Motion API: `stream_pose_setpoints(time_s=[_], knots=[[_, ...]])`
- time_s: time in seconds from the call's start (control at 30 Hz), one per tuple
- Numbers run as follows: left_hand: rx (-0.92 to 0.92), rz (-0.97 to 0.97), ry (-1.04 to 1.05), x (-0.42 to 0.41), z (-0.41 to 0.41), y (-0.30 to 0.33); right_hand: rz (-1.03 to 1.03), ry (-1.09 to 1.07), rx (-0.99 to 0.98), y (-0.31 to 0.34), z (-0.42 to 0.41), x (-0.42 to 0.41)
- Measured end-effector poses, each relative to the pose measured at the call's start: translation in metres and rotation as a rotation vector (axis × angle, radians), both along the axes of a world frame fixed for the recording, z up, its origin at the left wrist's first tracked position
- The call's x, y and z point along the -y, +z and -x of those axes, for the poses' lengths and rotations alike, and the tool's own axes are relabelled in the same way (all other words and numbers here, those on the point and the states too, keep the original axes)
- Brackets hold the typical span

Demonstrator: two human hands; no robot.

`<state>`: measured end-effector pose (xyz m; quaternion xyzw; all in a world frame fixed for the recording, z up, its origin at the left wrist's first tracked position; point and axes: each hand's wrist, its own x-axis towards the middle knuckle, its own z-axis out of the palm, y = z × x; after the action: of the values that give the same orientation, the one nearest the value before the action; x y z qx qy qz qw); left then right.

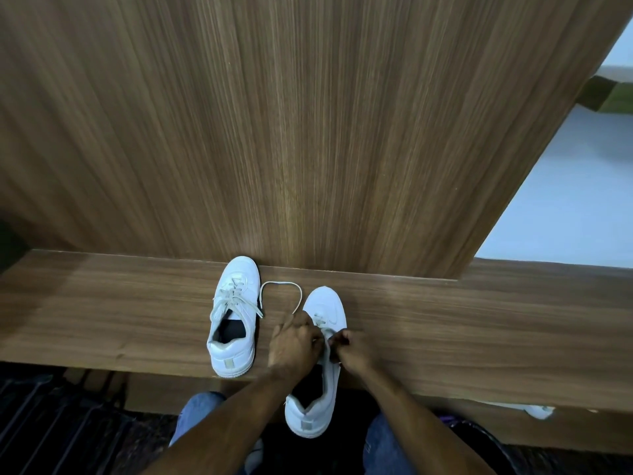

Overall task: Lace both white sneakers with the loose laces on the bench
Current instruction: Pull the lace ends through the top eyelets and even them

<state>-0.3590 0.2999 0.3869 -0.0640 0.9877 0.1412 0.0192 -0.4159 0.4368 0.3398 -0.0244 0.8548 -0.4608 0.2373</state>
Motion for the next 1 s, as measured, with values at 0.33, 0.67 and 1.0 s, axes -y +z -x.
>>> stream_pose_setpoints(time_s=[0.33,0.67,1.0], knots=[[0.063,-0.226,0.236,0.016,-0.011,0.000,0.161,-0.460,-0.397,0.073,0.046,-0.039],[0.099,-0.174,0.275,0.013,-0.009,0.002,-0.328,0.172,-0.508,0.041,-0.006,-0.025],[0.116,-0.184,0.285,0.014,-0.009,0.005,-0.080,0.102,-0.372,0.030,0.002,-0.004]])
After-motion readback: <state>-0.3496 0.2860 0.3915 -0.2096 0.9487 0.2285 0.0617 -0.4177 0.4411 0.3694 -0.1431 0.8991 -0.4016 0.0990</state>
